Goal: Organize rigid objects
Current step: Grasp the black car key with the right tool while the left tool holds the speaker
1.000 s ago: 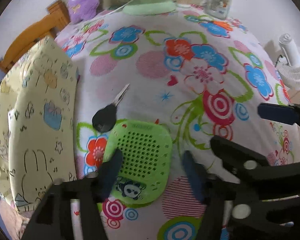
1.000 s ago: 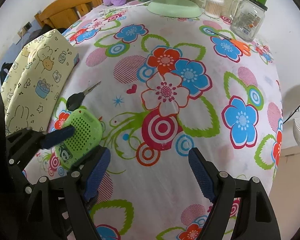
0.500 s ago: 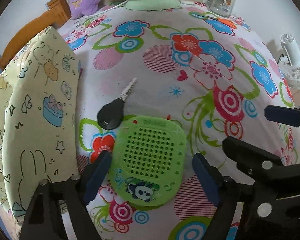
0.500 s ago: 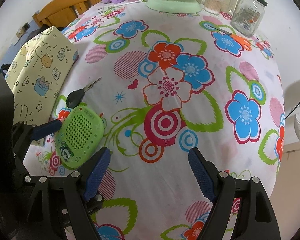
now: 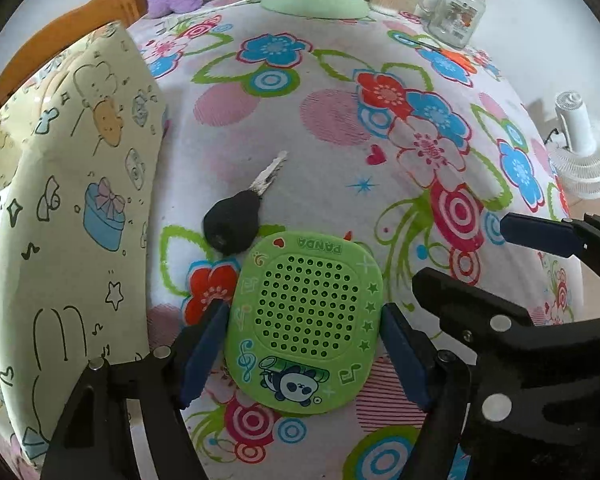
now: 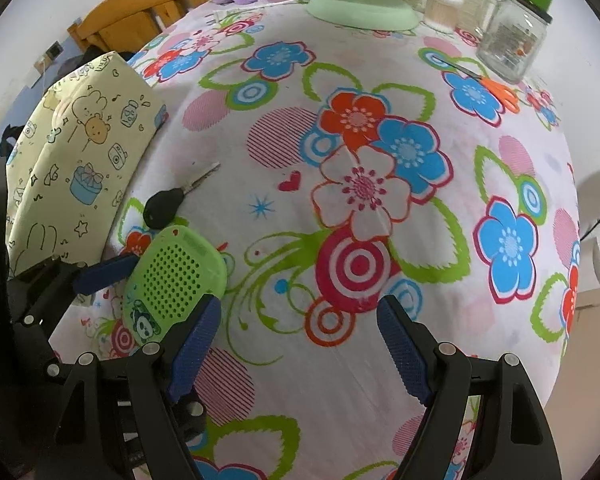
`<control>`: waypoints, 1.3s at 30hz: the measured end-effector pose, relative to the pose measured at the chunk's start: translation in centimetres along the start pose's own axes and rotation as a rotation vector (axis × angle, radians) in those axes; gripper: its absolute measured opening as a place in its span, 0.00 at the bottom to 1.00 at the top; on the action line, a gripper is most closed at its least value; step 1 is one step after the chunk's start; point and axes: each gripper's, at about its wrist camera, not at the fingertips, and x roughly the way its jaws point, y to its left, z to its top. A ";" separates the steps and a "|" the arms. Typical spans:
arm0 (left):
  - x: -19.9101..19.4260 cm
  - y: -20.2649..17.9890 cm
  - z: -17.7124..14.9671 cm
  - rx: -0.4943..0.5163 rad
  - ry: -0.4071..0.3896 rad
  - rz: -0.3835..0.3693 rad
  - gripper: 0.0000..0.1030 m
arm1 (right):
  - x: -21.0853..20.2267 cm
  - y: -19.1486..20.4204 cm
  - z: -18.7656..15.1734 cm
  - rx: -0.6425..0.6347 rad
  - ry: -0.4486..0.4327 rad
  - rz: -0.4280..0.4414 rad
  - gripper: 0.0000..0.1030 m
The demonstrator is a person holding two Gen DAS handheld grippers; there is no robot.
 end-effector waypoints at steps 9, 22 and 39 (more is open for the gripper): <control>-0.7 2.4 -1.4 -0.075 0.014 0.030 0.76 | 1.0 2.6 1.4 -0.114 0.016 0.018 0.80; -1.1 5.9 -1.6 -0.194 0.026 0.070 0.76 | 3.2 7.3 4.2 -0.248 0.016 0.070 0.79; -0.6 6.8 -1.4 -0.202 0.043 0.059 0.76 | 5.3 9.6 6.1 -0.255 -0.030 -0.006 0.32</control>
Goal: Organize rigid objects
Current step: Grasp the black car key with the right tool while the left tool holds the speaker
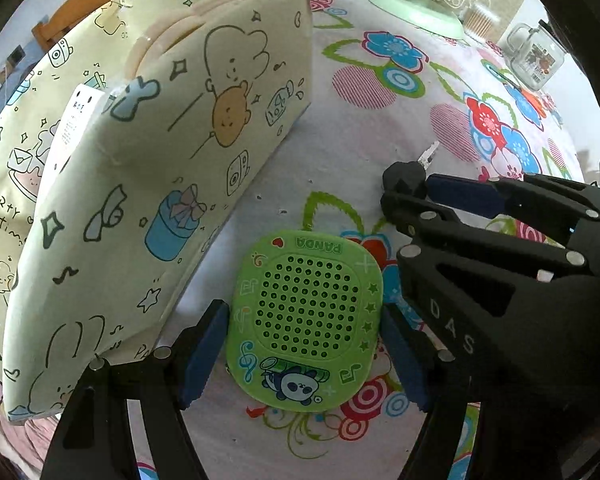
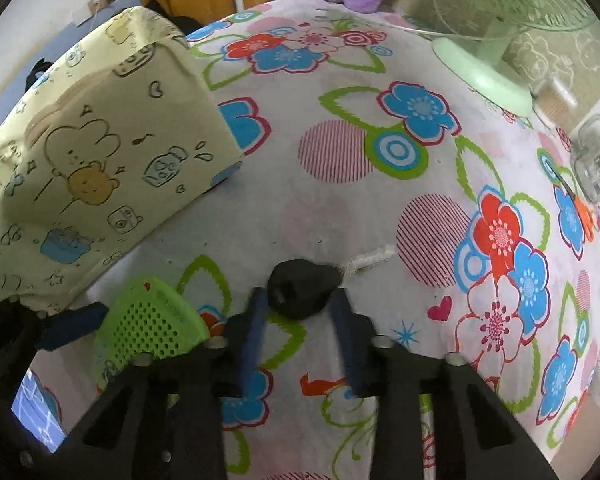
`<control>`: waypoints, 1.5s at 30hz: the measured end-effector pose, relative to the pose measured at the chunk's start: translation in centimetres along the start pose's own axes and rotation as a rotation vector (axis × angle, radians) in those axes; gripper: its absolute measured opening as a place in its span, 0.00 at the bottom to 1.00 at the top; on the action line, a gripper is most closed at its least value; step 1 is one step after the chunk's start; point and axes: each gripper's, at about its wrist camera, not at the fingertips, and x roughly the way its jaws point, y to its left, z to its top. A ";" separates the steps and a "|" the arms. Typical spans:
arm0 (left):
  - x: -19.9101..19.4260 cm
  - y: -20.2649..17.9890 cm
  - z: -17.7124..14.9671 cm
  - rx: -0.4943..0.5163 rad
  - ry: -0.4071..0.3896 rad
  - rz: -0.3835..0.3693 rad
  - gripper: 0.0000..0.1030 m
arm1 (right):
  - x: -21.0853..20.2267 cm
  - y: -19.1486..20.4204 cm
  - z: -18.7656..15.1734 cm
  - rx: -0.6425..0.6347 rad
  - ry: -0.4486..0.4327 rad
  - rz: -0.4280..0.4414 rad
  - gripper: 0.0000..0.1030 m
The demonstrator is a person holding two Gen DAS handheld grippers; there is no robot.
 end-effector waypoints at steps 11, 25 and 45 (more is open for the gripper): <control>-0.9 0.2 -0.7 0.026 -0.017 0.005 0.76 | -1.7 0.3 -2.2 0.024 -0.008 0.004 0.22; -1.1 -0.2 -0.8 0.063 -0.019 0.019 0.76 | -2.2 -1.1 -4.1 0.110 0.042 -0.007 0.24; -0.3 0.3 0.7 0.046 0.002 0.005 0.76 | -0.6 -0.1 -1.2 0.079 0.002 -0.024 0.33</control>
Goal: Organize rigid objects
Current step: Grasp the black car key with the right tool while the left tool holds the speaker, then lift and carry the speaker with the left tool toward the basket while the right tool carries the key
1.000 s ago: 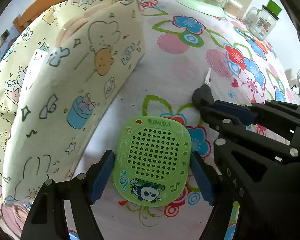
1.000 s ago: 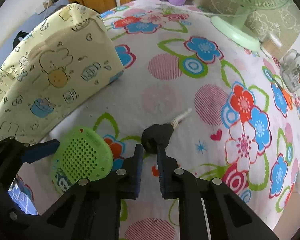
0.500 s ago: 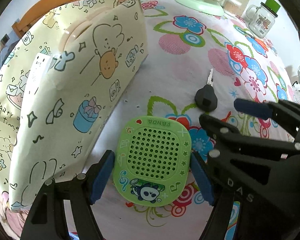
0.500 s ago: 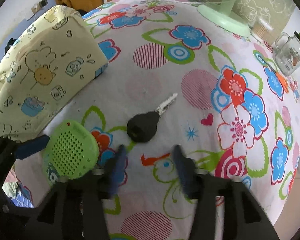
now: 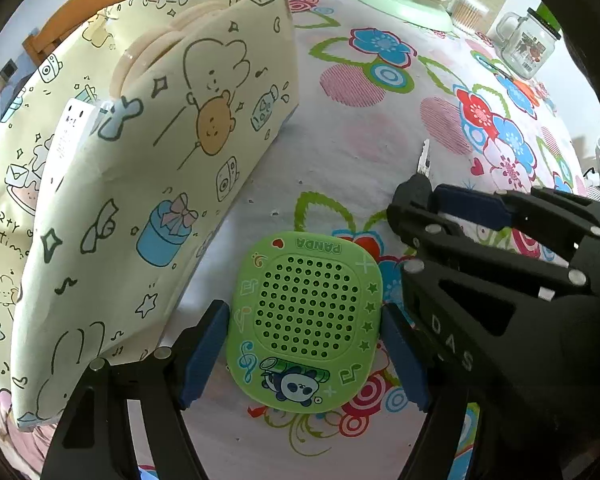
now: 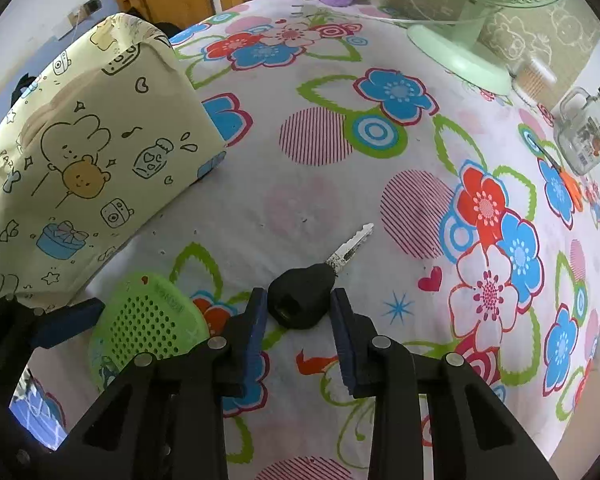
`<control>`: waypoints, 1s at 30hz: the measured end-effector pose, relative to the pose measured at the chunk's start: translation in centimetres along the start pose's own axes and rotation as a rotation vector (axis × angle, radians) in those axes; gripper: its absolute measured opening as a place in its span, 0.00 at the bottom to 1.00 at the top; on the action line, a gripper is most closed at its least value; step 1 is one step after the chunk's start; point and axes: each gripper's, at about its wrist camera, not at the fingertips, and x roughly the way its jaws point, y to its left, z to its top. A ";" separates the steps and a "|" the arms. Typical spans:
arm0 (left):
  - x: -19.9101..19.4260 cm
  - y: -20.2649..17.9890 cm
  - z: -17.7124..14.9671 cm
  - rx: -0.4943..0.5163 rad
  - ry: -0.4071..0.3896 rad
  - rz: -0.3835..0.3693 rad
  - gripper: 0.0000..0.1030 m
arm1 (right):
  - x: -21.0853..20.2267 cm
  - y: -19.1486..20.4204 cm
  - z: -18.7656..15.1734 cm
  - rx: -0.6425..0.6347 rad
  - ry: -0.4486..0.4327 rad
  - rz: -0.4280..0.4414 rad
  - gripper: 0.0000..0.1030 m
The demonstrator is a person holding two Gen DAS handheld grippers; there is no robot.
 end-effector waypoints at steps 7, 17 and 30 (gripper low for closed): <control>-1.0 -0.7 -0.2 0.029 -0.023 0.013 0.76 | -1.9 -0.6 -1.6 0.026 -0.013 -0.004 0.33; -4.0 -3.3 -0.7 0.104 -0.072 0.018 0.76 | -5.5 -2.0 -3.0 0.080 -0.045 -0.026 0.33; -7.6 -5.7 -0.5 0.202 -0.121 0.006 0.76 | -10.3 -3.4 -4.5 0.169 -0.092 -0.061 0.34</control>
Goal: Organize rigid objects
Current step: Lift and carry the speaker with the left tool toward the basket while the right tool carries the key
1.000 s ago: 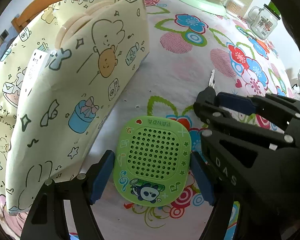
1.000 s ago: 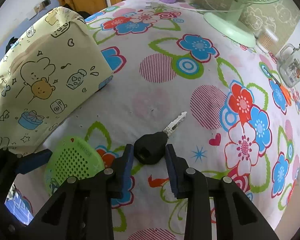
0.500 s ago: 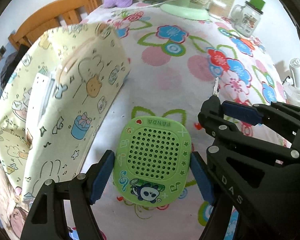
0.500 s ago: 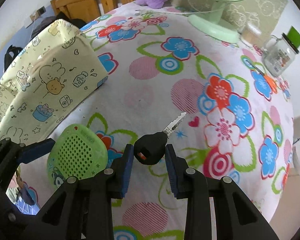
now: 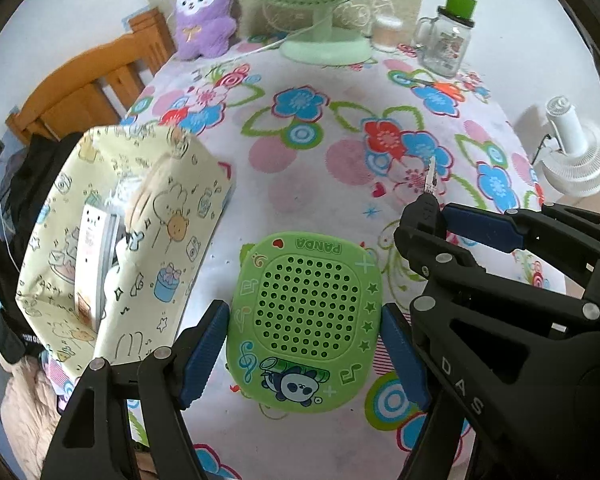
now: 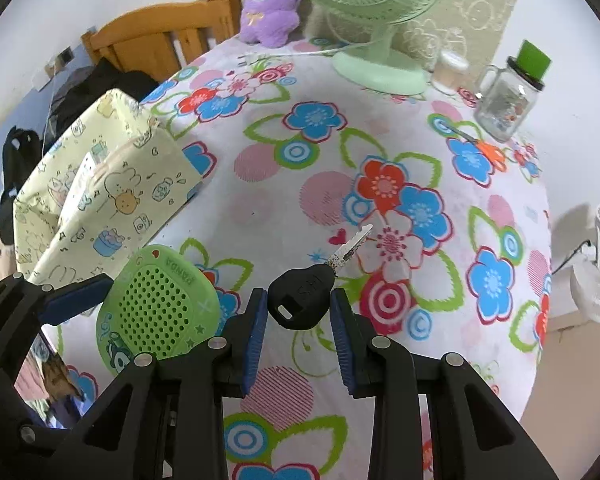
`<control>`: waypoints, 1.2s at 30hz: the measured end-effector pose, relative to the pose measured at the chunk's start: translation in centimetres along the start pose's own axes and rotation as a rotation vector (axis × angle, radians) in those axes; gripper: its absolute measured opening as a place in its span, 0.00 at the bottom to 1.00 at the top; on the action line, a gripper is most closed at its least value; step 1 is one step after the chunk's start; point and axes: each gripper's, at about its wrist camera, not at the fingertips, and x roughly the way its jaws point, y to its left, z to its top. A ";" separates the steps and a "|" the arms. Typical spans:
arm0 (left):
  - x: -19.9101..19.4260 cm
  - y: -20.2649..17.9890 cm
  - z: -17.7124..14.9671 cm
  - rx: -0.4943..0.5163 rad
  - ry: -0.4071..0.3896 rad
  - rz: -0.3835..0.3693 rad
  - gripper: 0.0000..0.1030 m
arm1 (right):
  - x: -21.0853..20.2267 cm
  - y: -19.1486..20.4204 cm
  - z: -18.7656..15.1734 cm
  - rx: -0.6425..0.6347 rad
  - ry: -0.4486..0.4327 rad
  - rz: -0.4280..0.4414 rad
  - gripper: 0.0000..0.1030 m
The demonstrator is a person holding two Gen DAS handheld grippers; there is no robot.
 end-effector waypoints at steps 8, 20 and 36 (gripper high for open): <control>-2.6 -0.8 0.7 0.053 -0.044 -0.011 0.76 | -3.0 -0.6 0.0 0.045 -0.033 -0.031 0.34; -5.6 0.1 1.9 0.093 -0.106 -0.025 0.76 | -6.3 0.0 1.3 0.086 -0.091 -0.053 0.34; -6.7 4.1 2.8 0.130 -0.135 -0.035 0.76 | -6.9 3.6 3.5 0.122 -0.122 -0.065 0.34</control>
